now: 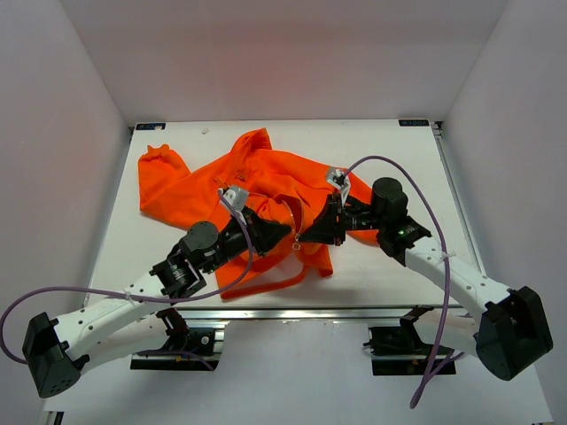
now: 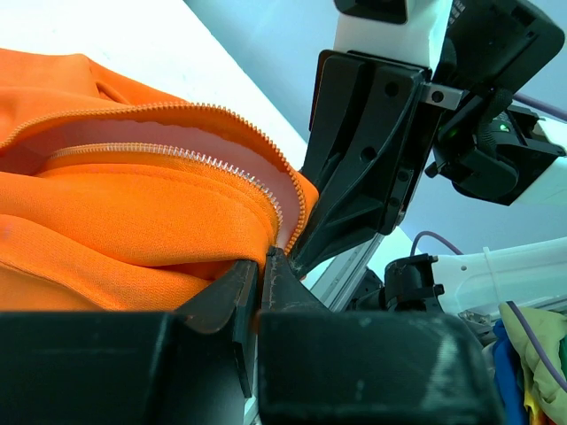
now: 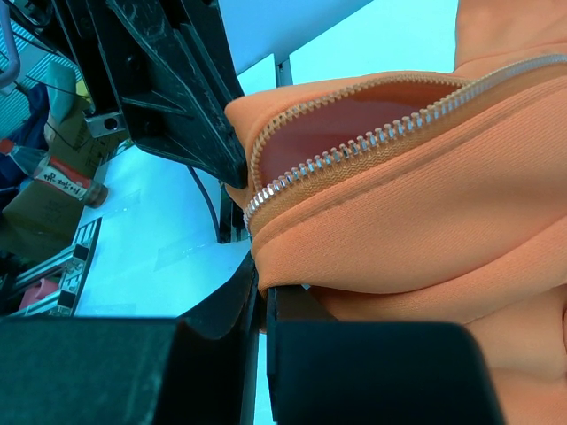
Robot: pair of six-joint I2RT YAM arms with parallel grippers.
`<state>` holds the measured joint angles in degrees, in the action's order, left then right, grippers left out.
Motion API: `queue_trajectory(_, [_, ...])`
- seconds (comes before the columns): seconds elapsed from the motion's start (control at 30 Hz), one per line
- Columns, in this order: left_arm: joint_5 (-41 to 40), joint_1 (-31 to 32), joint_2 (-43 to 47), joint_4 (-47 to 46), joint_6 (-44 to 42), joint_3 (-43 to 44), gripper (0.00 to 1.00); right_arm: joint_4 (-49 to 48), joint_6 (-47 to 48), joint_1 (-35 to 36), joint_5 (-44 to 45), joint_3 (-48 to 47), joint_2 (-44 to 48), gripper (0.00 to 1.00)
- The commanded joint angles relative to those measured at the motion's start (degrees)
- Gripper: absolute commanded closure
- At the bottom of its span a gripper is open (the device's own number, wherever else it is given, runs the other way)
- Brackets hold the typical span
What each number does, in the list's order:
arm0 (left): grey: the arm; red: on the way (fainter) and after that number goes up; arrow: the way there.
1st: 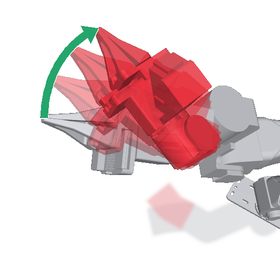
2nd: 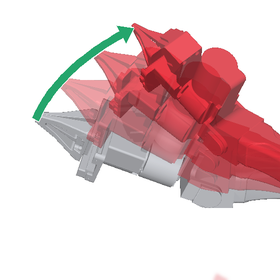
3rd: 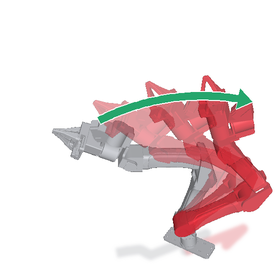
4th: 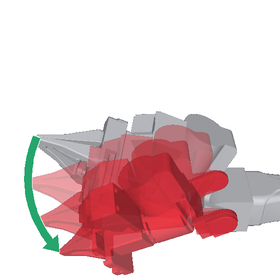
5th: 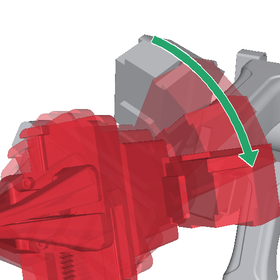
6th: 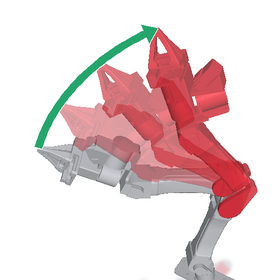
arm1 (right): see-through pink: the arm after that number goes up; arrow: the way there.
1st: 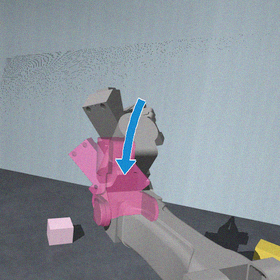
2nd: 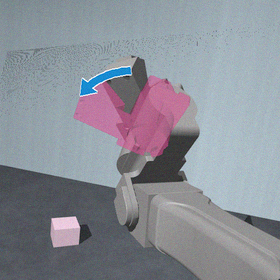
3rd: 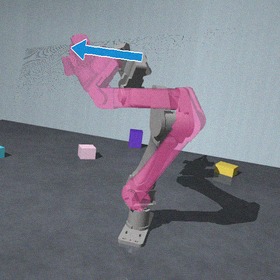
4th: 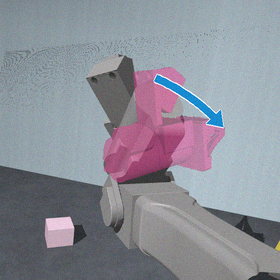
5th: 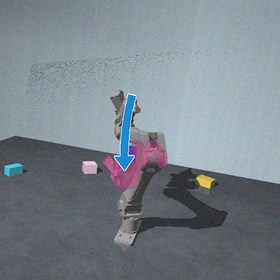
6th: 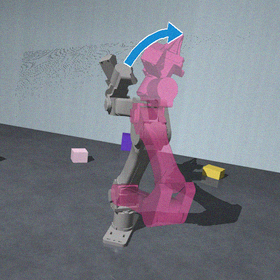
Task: Zip up the jacket
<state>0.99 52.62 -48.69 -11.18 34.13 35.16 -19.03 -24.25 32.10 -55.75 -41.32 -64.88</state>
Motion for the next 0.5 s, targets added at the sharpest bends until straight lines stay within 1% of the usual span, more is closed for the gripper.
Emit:
queue_trajectory(0.0, [0.59,0.29,2.19,-2.88,0.33,0.09,1.0,0.04,1.22,-0.02,-1.47,0.36,1.78,1.0])
queue_trajectory(0.47, [1.82,0.29,0.35,-3.41,0.24,0.0,1.0,-1.28,0.87,-0.02,-2.79,0.01,2.48,1.0])
